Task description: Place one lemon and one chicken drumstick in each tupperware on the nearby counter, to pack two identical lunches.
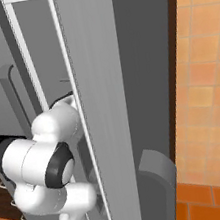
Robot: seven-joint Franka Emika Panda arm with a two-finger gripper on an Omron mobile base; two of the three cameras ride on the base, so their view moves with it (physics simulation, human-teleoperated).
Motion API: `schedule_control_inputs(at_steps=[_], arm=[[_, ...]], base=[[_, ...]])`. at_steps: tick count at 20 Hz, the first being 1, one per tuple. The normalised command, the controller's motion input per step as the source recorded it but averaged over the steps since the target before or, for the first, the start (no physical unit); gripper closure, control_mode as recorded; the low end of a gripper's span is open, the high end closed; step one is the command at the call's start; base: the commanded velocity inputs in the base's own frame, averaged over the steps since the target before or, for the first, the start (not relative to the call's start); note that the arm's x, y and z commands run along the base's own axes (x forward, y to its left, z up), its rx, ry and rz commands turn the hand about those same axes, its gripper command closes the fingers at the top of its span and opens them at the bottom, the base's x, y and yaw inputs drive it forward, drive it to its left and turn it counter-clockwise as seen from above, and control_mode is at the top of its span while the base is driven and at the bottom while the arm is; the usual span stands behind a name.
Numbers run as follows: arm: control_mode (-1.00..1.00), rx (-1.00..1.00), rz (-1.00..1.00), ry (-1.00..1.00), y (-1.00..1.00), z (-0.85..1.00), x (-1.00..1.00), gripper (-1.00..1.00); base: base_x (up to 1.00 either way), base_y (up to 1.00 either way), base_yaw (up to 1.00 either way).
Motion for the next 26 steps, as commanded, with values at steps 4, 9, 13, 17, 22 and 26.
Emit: schedule_control_inputs(at_steps=[4,9,13,17,22,26], arm=[[-1.0,0.14,0.01,0.0,0.25,-0.32,0.01,-1.0],[-1.0,0.05,0.0,0.01,0.47,-0.7,0.01,1.0],[-1.0,0.0,0.0,0.0,0.0,-0.01,-0.01,1.0],[-1.0,0.0,-0.08,0.0,-0.34,-0.03,-0.53,1.0],[-1.0,-0.03,-0.28,-0.09,-0.55,0.65,-1.0,1.0],[-1.0,-0.09,-0.34,-0.09,-0.05,1.0,-1.0,1.0]], base=[[0.0,0.0,0.0],[0.0,0.0,0.0],[0.0,0.0,0.0],[0.0,0.0,0.0],[0.0,0.0,0.0],[0.0,0.0,0.0]])
